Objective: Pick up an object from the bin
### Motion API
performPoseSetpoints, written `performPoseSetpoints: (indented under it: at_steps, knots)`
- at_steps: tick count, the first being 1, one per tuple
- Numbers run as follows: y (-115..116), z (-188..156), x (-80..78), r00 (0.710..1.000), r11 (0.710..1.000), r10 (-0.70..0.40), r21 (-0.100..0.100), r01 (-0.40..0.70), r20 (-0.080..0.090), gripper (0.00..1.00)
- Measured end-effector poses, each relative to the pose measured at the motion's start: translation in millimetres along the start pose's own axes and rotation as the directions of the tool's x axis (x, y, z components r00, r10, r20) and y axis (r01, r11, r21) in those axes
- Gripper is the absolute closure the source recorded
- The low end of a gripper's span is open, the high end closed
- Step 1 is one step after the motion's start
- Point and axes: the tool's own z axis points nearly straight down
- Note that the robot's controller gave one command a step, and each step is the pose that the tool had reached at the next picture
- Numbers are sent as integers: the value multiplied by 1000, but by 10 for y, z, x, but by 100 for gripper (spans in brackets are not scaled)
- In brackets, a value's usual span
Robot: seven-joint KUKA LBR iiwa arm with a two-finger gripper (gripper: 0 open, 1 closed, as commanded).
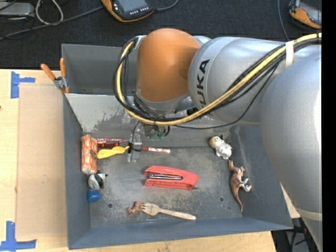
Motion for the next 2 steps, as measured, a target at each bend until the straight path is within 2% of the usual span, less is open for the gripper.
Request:
performPoseSetpoints:
  at_steps: [1,2]
  knots:
    - [-11,-53,-12,1000,1000,4,-1,-4,7,0]
    - [-451,-348,-2,998,998,61,-2,-61,5,0]
